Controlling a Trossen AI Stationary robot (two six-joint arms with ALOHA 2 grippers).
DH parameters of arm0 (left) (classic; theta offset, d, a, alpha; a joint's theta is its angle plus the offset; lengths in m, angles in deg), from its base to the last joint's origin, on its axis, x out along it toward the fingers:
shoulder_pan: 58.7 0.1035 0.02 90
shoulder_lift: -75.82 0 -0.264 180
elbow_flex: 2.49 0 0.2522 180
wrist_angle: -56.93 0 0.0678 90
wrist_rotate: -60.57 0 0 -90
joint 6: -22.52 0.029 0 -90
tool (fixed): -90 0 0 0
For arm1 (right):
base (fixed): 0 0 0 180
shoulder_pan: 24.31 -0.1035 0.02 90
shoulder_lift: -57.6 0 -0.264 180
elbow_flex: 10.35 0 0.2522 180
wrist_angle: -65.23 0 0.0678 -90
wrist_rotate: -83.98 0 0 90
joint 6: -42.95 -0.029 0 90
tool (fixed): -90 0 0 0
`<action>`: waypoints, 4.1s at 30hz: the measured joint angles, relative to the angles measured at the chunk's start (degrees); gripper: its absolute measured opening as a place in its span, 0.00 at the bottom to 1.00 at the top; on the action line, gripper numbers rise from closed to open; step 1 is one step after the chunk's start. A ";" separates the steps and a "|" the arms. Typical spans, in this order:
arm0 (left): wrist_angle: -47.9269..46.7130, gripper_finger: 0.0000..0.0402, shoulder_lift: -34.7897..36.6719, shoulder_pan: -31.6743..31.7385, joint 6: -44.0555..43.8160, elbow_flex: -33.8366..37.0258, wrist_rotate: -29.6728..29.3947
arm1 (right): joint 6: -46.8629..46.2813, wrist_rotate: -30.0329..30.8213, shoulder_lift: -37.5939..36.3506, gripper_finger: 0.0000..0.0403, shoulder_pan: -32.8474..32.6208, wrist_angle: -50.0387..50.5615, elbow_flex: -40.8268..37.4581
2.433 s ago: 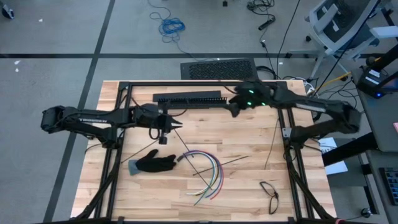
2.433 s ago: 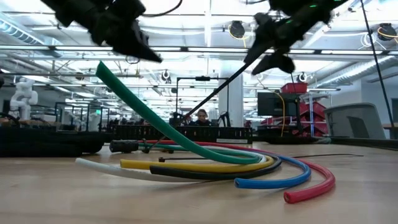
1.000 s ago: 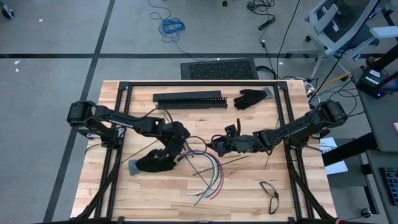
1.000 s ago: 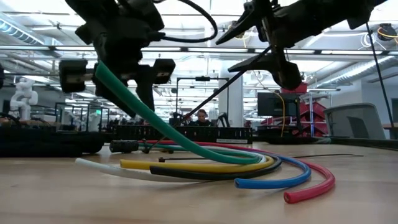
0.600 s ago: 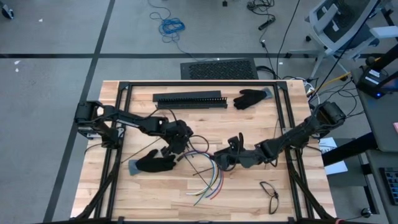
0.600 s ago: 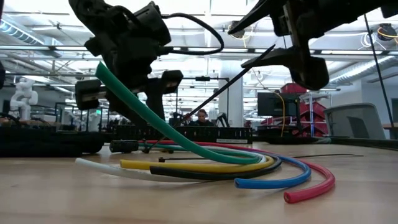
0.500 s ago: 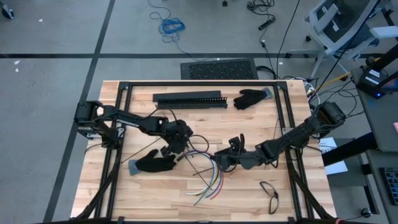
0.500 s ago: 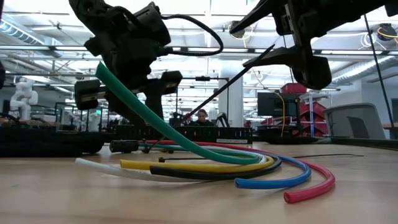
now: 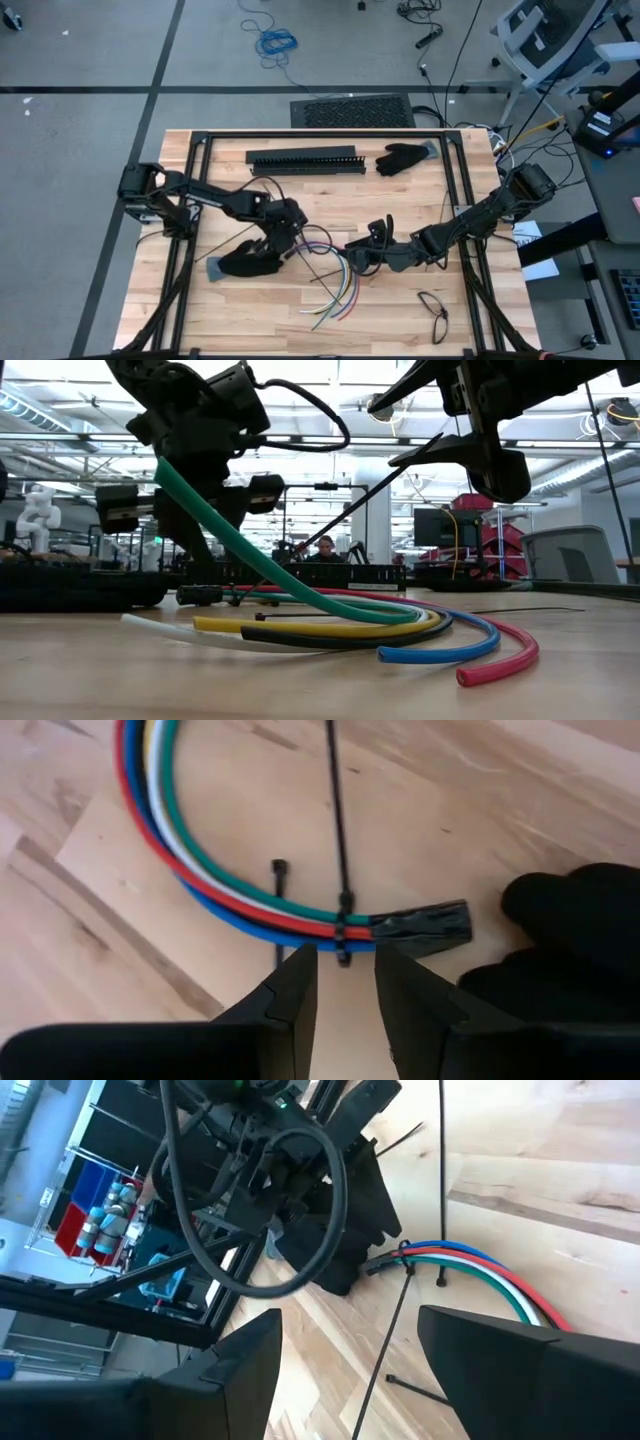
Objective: Ziptie cables
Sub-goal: Wrap the cable wires using a zip tie
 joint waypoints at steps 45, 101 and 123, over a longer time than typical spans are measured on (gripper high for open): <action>-0.55 0.25 -2.27 2.30 1.42 -1.31 6.14 | 2.08 0.17 0.00 0.57 0.06 -2.11 0.00; -3.29 0.07 -4.44 4.11 -7.46 -5.03 4.98 | 3.11 1.18 0.00 0.57 0.09 -3.15 0.00; -4.52 0.27 -4.98 3.98 -3.12 -5.07 7.19 | 3.46 1.16 0.00 0.57 0.09 -3.13 0.00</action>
